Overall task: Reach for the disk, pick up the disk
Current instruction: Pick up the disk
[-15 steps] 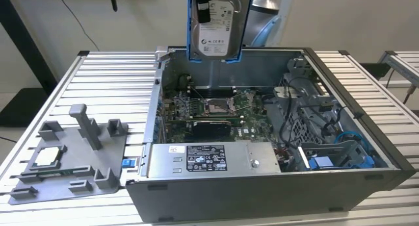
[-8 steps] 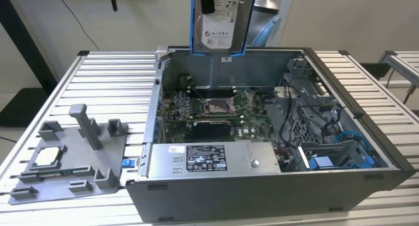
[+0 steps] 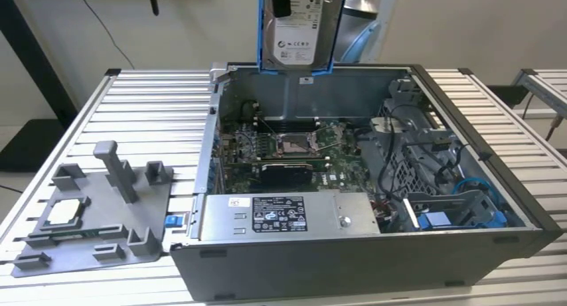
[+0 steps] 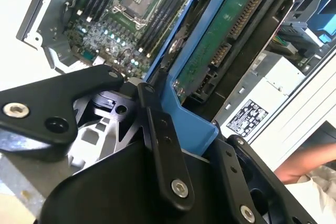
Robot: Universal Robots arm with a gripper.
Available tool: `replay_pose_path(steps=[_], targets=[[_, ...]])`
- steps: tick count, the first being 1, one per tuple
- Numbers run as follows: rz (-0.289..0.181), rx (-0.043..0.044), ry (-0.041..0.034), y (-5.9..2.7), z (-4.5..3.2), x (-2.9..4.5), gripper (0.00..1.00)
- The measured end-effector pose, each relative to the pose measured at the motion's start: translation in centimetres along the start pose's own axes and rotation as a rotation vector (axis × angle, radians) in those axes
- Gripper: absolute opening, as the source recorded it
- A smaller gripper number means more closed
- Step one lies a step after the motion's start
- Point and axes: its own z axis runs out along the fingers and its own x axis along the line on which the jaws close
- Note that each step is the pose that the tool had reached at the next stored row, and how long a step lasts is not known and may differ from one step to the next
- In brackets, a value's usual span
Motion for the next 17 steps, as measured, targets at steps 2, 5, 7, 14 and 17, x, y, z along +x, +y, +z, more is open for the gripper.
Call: replay_pose_path(steps=[2, 5, 7, 14, 17], targets=[[0.0, 0.0, 0.0, -0.03, 0.0, 0.01, 0.0], [0.0, -0.0001, 0.0, -0.17, 0.04, 0.02, 0.0], [0.0, 0.0, 0.0, -0.32, 0.08, 0.03, 0.0], [0.0, 0.0, 0.0, -0.91, 0.25, 0.09, 0.0], [0.0, 0.0, 0.0, -1.16, 0.33, 0.11, 0.0]])
